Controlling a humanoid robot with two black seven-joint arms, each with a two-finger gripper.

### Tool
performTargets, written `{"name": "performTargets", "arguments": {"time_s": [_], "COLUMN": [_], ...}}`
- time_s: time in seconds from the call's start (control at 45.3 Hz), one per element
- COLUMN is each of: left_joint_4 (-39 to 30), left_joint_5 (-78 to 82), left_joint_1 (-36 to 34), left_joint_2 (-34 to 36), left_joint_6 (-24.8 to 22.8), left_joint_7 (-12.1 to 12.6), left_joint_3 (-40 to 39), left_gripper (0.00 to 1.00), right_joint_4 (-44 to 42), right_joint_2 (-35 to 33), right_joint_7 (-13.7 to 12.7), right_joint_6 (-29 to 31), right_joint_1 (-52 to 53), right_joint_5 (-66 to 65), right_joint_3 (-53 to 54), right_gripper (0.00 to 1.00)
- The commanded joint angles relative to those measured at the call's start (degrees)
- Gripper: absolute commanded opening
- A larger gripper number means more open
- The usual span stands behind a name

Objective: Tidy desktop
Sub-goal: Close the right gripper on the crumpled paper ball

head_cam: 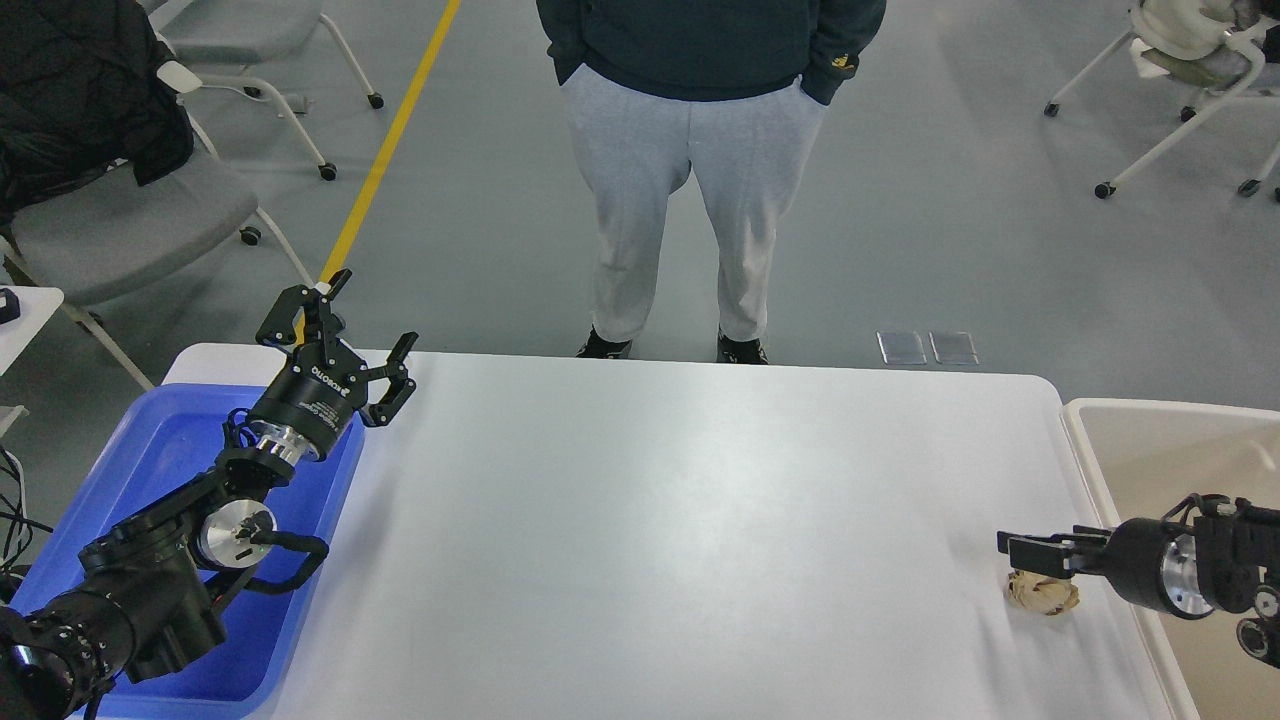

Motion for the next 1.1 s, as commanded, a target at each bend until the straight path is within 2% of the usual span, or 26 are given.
{"name": "performTargets", "arguments": {"time_s": [0.0, 0.684, 0.904, 0.949, 1.015, 1.059, 1.081], "left_joint_4": [0.0, 0.0, 0.0, 0.0, 0.0, 0.0, 0.0], "left_joint_5": [0.0, -0.1, 0.0, 0.0, 0.0, 0.0, 0.0], "left_joint_1": [0.0, 0.0, 0.0, 0.0, 0.0, 0.0, 0.0], "left_joint_2": [0.0, 0.0, 0.0, 0.0, 0.0, 0.0, 0.0], "left_joint_6": [0.0, 0.0, 0.0, 0.0, 0.0, 0.0, 0.0], "left_joint_7": [0.0, 0.0, 0.0, 0.0, 0.0, 0.0, 0.0], "left_joint_3": [0.0, 0.0, 0.0, 0.0, 0.0, 0.0, 0.0], "left_gripper": [1.0, 1.0, 1.0, 1.0, 1.0, 1.0, 1.0], "right_joint_4": [-5.0, -15.4, -18.1, -18.2, -18.3, -18.3, -18.4], "right_joint_2": [3.5, 9.5, 10.3, 10.2, 10.2, 10.2, 10.2], "right_joint_7": [0.3, 6.2, 7.0, 7.1, 7.4, 7.8, 7.8], "right_joint_6": [-1.5, -2.2, -2.3, -2.1, -2.1, -2.1, -2.1], "right_joint_1": [-1.4, -5.1, -5.5, -5.6, -5.6, -5.5, -5.5], "right_joint_5": [0.5, 3.6, 6.8, 6.7, 6.7, 6.8, 6.8], "right_joint_3": [-1.2, -1.9, -1.9, -2.1, -3.7, -5.4, -5.7], "right_gripper": [1.0, 1.0, 0.9, 0.67, 0.25, 0.05, 0.0]}}
